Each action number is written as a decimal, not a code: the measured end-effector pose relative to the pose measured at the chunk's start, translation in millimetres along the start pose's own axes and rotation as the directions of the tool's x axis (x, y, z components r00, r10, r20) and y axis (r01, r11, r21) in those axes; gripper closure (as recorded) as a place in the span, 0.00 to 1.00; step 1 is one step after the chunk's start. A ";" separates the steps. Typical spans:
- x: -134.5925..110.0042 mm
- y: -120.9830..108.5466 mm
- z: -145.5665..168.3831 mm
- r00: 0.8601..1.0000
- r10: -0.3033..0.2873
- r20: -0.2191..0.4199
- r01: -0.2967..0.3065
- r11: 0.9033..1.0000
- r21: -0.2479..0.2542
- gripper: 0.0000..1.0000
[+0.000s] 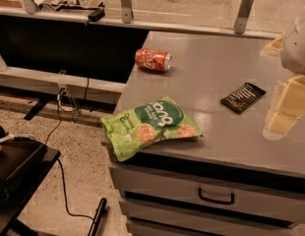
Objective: Place coke can upright
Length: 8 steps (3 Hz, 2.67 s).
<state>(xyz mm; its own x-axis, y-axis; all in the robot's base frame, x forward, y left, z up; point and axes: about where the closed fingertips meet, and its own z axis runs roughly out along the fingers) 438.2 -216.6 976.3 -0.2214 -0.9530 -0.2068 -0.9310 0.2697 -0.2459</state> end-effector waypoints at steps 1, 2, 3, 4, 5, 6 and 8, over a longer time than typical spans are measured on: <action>0.0 0.0 0.0 1.000 0.000 0.000 0.000 1.000 0.000 0.00; -9.5 -10.3 1.4 1.000 -0.030 -0.006 0.030 1.000 0.008 0.00; -25.1 -37.2 10.9 0.997 -0.071 -0.016 0.071 0.998 0.001 0.00; -49.9 -75.3 30.8 0.993 -0.113 -0.031 0.112 0.994 -0.018 0.00; -79.0 -106.3 57.7 0.991 -0.131 -0.026 0.130 0.991 -0.034 0.00; -108.8 -122.7 81.0 0.994 -0.108 0.001 0.108 0.994 -0.032 0.00; -162.8 -145.5 119.6 0.998 -0.045 0.040 0.046 0.999 -0.015 0.00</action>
Offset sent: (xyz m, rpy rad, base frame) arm 0.0270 0.0130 0.0024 -0.0390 -0.0010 0.0602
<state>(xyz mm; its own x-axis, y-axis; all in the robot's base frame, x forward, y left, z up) 644.4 -84.2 932.5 -0.1675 -0.9578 -0.2335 -0.9443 0.2239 -0.2411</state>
